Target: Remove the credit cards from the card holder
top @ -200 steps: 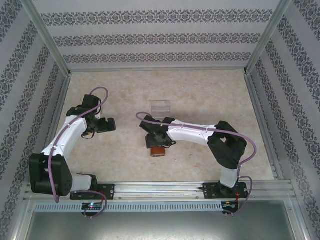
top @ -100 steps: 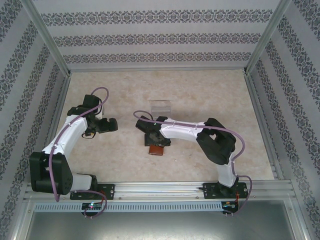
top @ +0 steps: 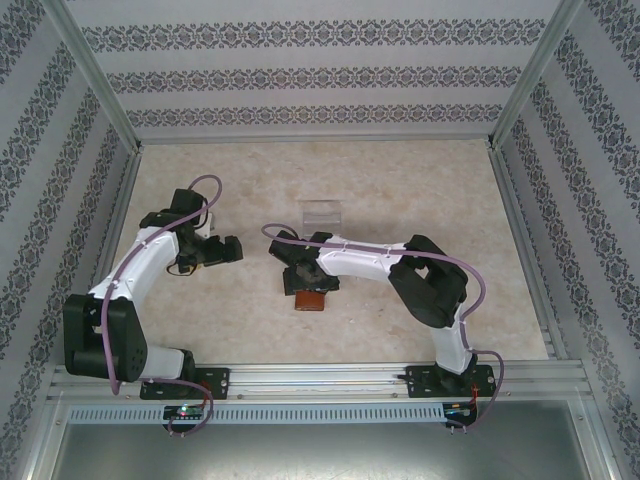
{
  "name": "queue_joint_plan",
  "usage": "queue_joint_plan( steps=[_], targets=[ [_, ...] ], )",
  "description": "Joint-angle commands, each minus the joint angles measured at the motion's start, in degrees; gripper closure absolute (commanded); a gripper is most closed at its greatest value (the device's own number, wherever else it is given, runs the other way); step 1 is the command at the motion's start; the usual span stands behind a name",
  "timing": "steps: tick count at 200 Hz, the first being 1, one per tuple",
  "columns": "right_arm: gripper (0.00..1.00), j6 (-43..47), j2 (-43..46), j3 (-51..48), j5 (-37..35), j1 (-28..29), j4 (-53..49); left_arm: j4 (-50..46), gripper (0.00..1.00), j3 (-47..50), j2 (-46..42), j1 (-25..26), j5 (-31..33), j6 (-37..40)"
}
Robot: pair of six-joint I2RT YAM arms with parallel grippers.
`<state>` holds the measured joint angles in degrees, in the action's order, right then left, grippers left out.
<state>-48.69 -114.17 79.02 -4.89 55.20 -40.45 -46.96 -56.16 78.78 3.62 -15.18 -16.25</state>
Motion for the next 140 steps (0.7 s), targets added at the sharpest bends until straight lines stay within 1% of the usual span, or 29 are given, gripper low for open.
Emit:
queue_joint_plan(
  steps=[1, 19, 52, 62, 72, 93, 113, 140],
  targets=[
    [0.14, 2.8, 4.0, -0.6, 1.5, -1.0, 0.2, 4.2, 0.00, -0.7, 0.6, 2.0, -3.7, -3.9],
    [0.14, 3.4, 6.0, -1.6, 2.1, -1.4, 0.5, 6.4, 0.00, -0.6, 1.9, 4.2, -5.3, -6.0],
    [0.14, 3.4, 9.6, -5.0, 3.9, -2.5, 2.5, 8.4, 0.01, -3.2, 6.3, 11.1, -5.2, -8.7],
    [0.15, 3.2, 10.7, -6.3, 4.4, -3.0, 3.1, 9.2, 0.03, -3.9, 7.8, 13.3, -5.6, -9.8],
    [0.17, 2.8, 12.2, -8.0, 4.8, -3.6, 4.0, 10.5, 0.07, -4.2, 9.1, 15.0, -6.7, -11.2],
    [0.19, 1.3, 14.9, -11.7, 5.7, -5.2, 6.3, 14.7, 0.25, -3.7, 11.8, 17.6, -10.8, -14.1],
    [0.23, -0.8, 16.2, -15.2, 9.9, -7.7, 9.5, 18.4, 0.46, -3.0, 13.8, 18.8, -13.6, -16.9],
    [0.28, -3.6, 17.5, -20.1, 14.7, -9.7, 15.5, 24.1, 0.71, -0.7, 14.1, 20.1, -16.9, -20.2]
  ],
)
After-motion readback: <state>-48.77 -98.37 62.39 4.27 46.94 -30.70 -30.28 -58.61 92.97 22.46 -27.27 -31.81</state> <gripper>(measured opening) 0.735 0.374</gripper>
